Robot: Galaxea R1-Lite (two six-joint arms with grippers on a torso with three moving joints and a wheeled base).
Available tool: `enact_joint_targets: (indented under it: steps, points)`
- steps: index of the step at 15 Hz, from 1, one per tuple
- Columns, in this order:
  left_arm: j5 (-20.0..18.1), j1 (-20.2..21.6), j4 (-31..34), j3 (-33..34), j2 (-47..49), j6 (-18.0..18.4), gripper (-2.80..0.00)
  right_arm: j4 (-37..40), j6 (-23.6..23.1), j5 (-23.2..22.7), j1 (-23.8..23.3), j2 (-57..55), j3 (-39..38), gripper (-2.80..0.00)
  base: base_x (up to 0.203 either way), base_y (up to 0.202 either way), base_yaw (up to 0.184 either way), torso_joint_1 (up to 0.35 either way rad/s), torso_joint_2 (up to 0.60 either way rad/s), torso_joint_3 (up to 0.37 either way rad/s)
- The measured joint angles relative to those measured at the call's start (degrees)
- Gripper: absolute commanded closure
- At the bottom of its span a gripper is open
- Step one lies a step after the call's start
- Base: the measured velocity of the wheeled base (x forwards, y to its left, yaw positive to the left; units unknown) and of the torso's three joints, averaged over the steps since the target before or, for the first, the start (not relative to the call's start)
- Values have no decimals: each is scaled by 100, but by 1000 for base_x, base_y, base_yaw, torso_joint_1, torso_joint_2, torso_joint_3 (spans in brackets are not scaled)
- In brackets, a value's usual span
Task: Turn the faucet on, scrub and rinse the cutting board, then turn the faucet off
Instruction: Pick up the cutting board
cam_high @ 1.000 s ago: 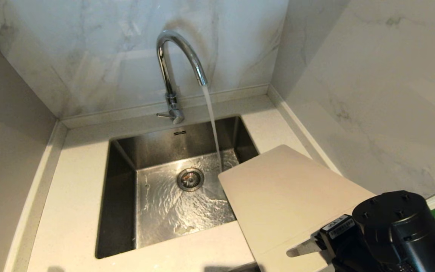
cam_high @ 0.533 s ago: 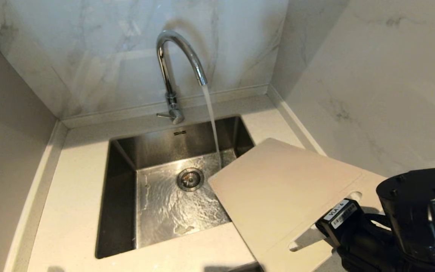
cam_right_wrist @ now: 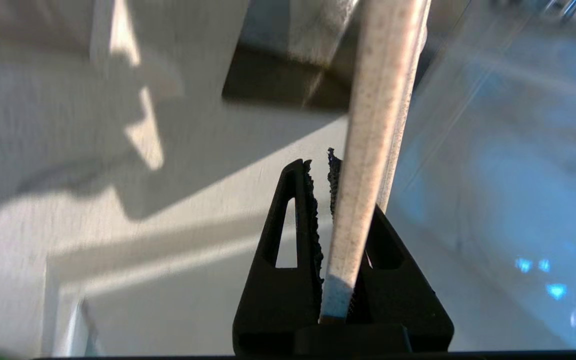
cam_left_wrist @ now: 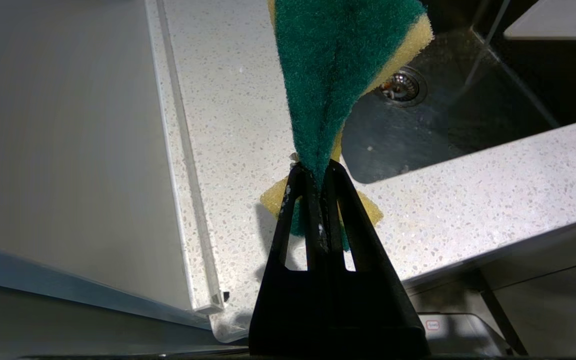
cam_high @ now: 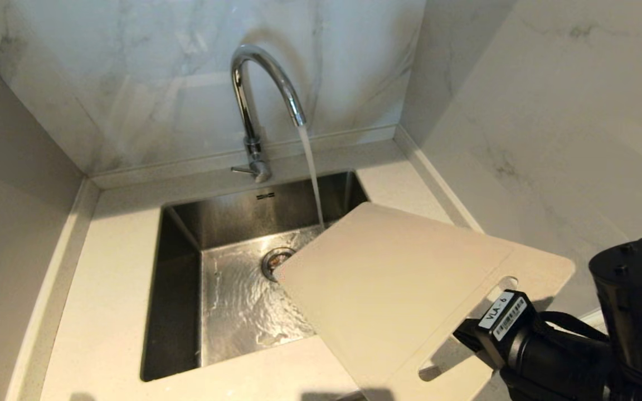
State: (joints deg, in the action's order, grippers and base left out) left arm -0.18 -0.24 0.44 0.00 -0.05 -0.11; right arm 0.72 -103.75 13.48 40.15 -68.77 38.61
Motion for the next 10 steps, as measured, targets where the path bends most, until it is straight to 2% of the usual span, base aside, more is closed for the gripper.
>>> enact_joint_targets:
  steps: [2,4,8,10]
  points:
    - [2,0,0,0,0,-3,0,1,-127,-513,-183,6,-30,0,0,0,0,0,0,0]
    - [2,-2,0,0,0,0,0,-29,-456,-1010,-543,0,-33,0,0,0,0,0,0,0]
    - [1,2,0,0,0,-2,0,-644,-1668,-2281,-1378,-155,9,0,0,0,0,0,0,0]
    - [0,0,0,0,0,-4,0,-863,-2094,-2590,-1522,-283,22,0,0,0,0,0,0,0]
